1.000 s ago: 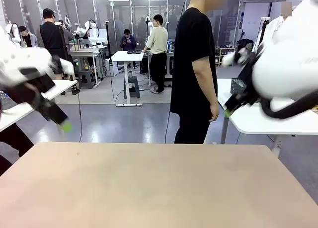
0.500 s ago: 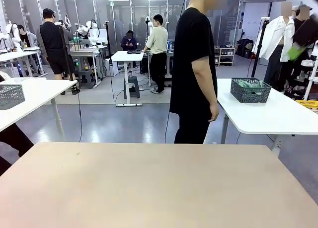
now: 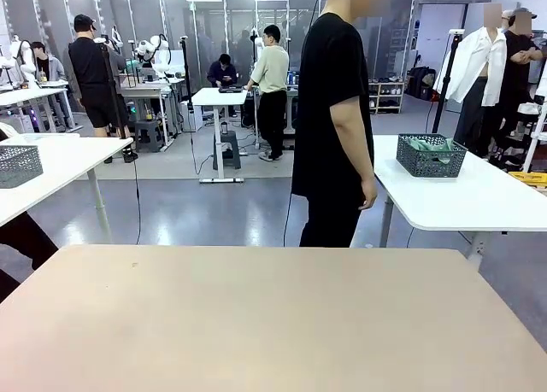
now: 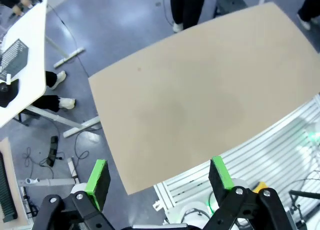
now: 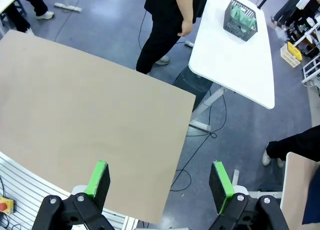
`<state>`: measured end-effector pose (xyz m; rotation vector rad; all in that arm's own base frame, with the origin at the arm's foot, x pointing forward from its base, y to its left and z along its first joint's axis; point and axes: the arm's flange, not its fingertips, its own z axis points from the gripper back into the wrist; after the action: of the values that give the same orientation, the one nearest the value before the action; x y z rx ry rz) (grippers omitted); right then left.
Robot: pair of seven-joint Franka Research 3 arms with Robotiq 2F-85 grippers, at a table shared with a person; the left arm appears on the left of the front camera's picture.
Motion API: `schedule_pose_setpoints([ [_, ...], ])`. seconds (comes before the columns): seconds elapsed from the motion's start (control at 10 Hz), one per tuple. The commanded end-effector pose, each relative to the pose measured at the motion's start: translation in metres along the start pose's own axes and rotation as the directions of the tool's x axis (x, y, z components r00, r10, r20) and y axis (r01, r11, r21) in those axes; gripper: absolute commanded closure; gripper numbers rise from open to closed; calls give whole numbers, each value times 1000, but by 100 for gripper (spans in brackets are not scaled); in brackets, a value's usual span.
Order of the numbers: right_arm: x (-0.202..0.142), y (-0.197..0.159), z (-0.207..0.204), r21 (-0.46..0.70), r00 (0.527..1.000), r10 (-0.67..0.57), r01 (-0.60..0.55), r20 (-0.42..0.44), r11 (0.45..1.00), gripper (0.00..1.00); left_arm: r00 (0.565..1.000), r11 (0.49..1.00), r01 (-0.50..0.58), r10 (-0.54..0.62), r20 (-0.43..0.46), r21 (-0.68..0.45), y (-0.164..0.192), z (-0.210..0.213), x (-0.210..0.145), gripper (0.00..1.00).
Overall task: Fold the towels and place them in the basket.
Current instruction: When a person lays out a Towel with hook on the table, fold it in half twice.
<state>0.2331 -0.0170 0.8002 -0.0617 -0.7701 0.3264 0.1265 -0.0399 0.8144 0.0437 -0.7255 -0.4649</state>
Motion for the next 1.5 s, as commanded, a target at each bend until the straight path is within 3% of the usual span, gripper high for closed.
schedule_pose_setpoints([
  [0.0,-7,0,2,-31,1000,-6,7,15,999,0,999,998,-33,33,1,45,-6,8,-8,0],
  [0.2,-10,1,2,-34,1000,-2,3,19,999,0,998,997,-59,57,36,55,-4,7,-11,0],
  [0.3,-3,0,7,-6,1000,-1,1,16,1000,0,1000,1000,-15,14,15,26,-1,9,-7,0],
  [1.4,-3,0,7,-6,1000,-1,1,16,1000,0,1000,1000,-15,14,15,26,-1,9,-7,0],
])
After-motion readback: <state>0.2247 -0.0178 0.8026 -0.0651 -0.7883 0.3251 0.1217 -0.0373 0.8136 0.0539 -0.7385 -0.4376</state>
